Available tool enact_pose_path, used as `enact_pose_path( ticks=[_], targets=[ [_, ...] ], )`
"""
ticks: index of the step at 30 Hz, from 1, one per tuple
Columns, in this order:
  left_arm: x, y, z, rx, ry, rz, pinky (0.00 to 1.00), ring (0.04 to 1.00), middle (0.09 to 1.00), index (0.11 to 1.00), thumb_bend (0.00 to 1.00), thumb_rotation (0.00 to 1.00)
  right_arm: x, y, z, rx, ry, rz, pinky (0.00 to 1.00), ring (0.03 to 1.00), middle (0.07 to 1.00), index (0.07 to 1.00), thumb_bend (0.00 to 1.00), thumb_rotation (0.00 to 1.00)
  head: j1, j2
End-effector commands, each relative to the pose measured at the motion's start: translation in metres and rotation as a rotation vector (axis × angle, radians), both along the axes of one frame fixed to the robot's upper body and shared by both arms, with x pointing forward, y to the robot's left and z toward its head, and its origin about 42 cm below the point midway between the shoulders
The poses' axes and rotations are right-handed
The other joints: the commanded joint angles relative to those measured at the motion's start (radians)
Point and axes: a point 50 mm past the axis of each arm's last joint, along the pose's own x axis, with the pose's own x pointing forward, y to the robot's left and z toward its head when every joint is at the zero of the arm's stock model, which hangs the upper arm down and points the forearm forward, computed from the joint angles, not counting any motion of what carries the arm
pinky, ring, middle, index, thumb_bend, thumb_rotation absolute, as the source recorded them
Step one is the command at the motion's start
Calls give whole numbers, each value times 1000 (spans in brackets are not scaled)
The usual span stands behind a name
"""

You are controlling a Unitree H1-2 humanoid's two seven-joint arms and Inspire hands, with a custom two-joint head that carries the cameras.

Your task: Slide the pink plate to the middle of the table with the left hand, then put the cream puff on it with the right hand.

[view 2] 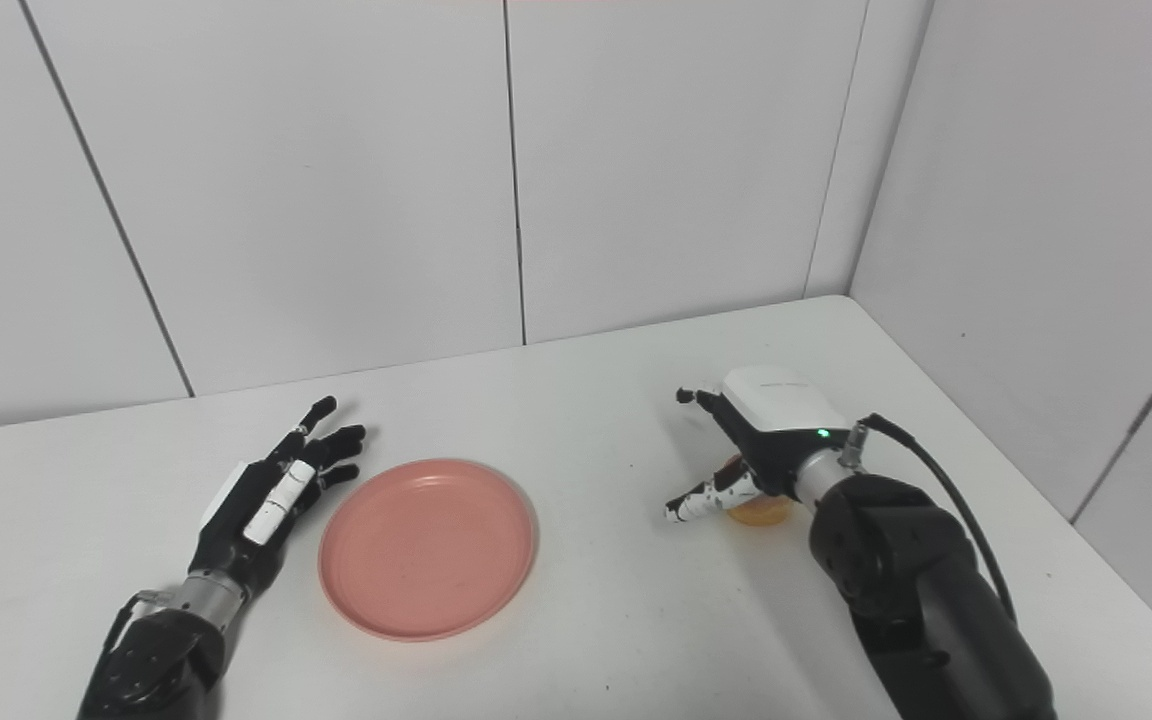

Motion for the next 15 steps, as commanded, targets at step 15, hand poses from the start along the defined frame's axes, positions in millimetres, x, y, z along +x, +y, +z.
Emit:
enact_pose_path(
  ticks=[15],
  targets=[
    [-15,13,-27,2,75,21,847,868,828,932,835,737,27,-17,11,-94,67,-86,620,831,878,851,997,277,6,17]
  ],
)
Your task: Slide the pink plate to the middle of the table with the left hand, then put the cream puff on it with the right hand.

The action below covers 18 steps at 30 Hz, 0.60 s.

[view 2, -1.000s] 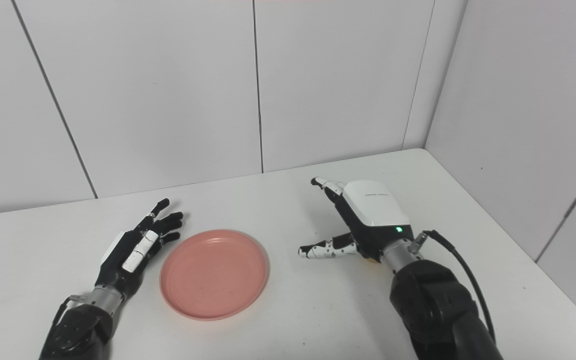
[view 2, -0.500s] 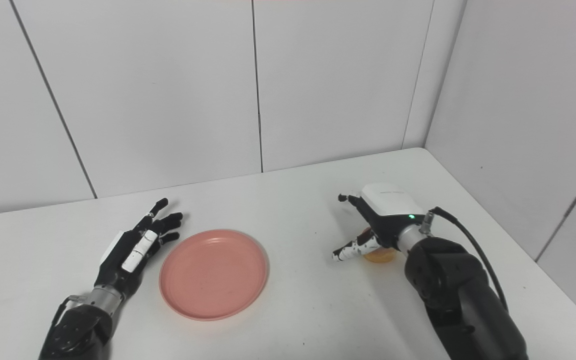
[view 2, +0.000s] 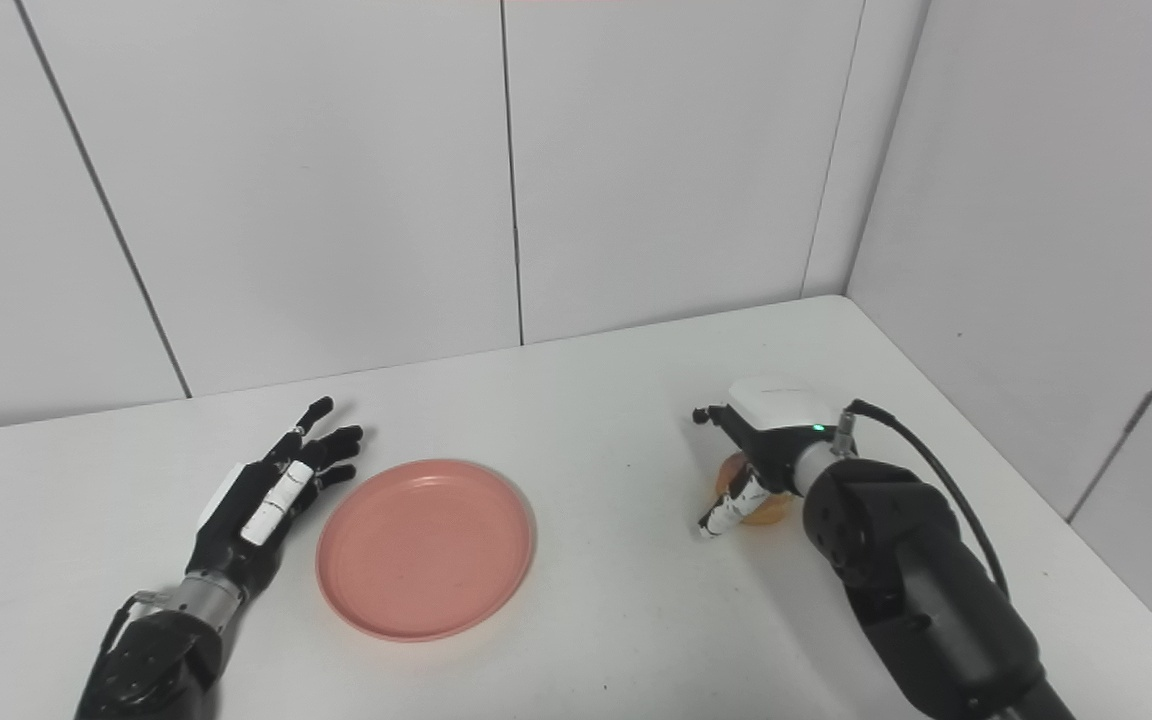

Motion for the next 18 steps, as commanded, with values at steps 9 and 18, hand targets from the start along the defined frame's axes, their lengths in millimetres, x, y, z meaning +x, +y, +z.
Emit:
enact_pose_path(
  ticks=[9,18],
  targets=[
    [-15,8,-23,7,68,6,835,845,802,923,840,732,6,-24,13,-31,2,-78,640,838,892,849,999,251,2,11],
    [-14,9,-21,14,69,-11,839,848,800,931,830,733,5,-35,6,-69,99,-111,561,801,871,839,964,193,6,14]
  ],
)
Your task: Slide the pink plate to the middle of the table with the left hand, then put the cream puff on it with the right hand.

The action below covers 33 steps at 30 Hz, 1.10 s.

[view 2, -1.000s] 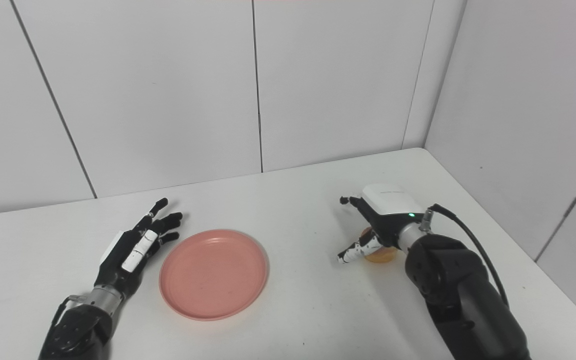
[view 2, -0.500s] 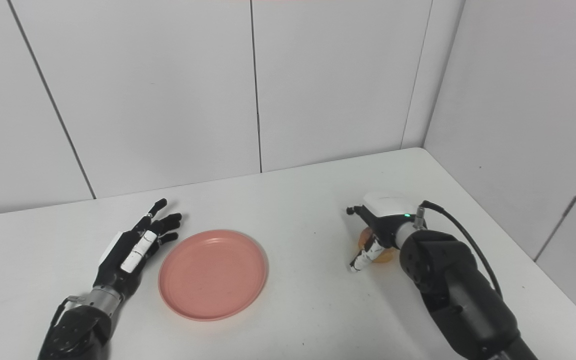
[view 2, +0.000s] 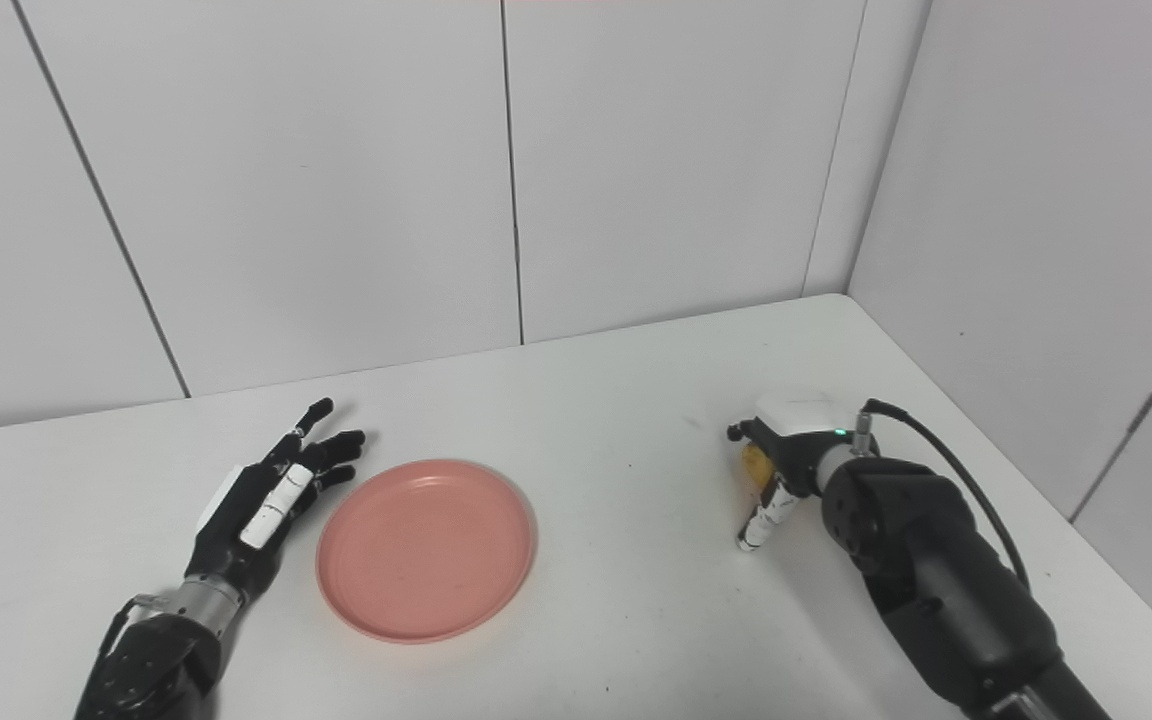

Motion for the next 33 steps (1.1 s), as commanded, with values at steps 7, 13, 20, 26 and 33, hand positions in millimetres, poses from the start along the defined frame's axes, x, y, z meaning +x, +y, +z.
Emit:
enact_pose_path(
  ticks=[7,13,20,26,33],
  targets=[
    [-10,8,-23,19,68,-4,819,835,799,925,863,742,1,-9,12,-50,56,-43,543,778,843,825,927,70,2,0],
    [-13,7,-23,19,70,-10,824,841,804,937,828,747,1,-10,11,-70,93,-43,519,741,833,823,899,66,8,4],
    [-14,10,-24,29,78,-4,820,829,801,927,840,745,2,-13,6,-106,105,-67,263,385,512,721,625,2,8,4],
    [-14,10,-24,32,73,-10,815,819,798,923,833,745,0,-14,1,-153,69,-92,426,649,683,493,515,102,10,7],
    [-13,8,-22,26,81,-20,835,834,792,920,856,744,1,-13,0,-177,88,-96,356,581,671,492,510,114,10,7]
  ],
)
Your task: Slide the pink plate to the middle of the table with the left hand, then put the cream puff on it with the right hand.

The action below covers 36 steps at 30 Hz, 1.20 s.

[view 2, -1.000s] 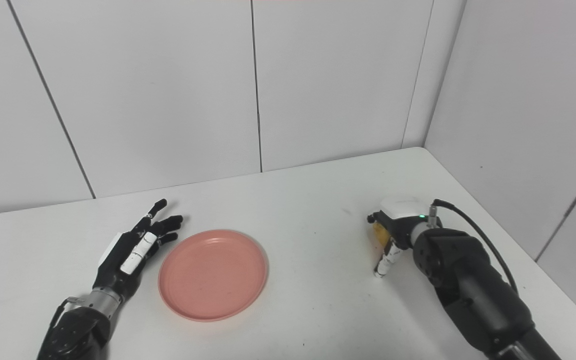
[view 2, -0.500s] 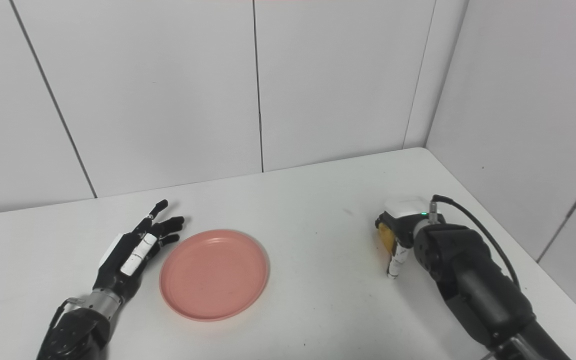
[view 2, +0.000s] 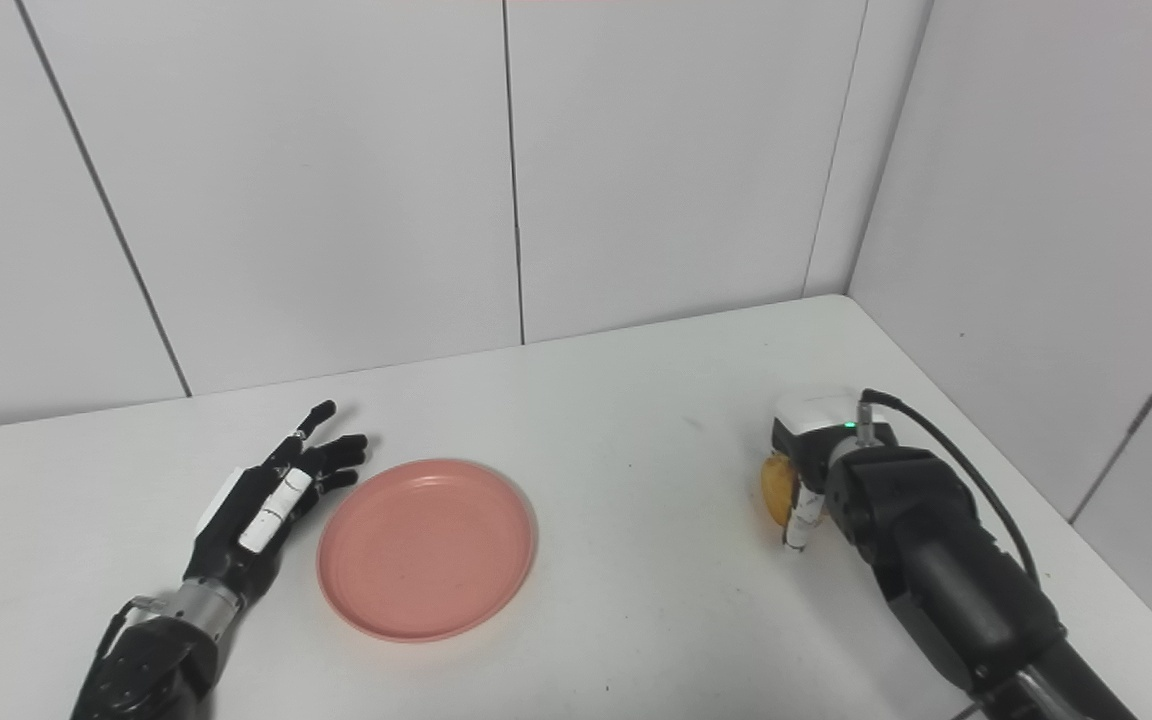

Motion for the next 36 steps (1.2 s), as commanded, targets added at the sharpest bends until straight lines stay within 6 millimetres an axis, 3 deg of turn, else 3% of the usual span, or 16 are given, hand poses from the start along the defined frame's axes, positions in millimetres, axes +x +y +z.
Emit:
enact_pose_path(
  ticks=[1,4,6,11,13,15,18,23,30,36],
  targets=[
    [-11,6,-20,16,64,-6,837,837,792,916,859,744,-2,-7,-4,-12,18,-29,376,602,683,492,509,114,1,1],
    [-11,6,-21,10,67,-11,839,839,792,909,873,735,-2,-8,-4,13,4,-27,370,576,649,487,510,114,1,1],
    [-11,6,-21,13,67,-11,826,835,792,906,884,738,-2,-8,-3,23,-1,-23,336,503,560,458,517,15,3,3],
    [-14,4,-19,6,71,-14,823,826,793,904,874,738,-6,-3,0,32,-13,8,347,465,531,453,523,0,6,8],
    [-15,4,-19,3,74,-14,818,819,790,897,874,731,-9,2,4,39,-38,38,420,565,502,474,527,0,7,10],
    [-15,4,-20,5,76,-12,811,815,786,892,877,731,-13,10,12,48,-68,69,458,597,496,478,527,0,8,11],
    [-15,3,-22,9,80,-10,810,811,779,888,882,732,-18,26,27,67,-137,121,331,429,510,479,520,0,7,7],
    [-15,-1,-24,12,85,-16,815,817,778,883,879,738,-27,53,49,72,-225,199,305,392,496,512,517,0,20,6],
    [-19,-9,-20,31,82,-11,808,804,779,872,874,765,-33,73,60,124,-311,318,248,378,463,524,514,0,81,20],
    [-22,-25,-20,32,94,-16,801,814,779,860,874,787,-30,79,57,160,-384,409,304,388,469,529,513,0,166,33]
  ],
)
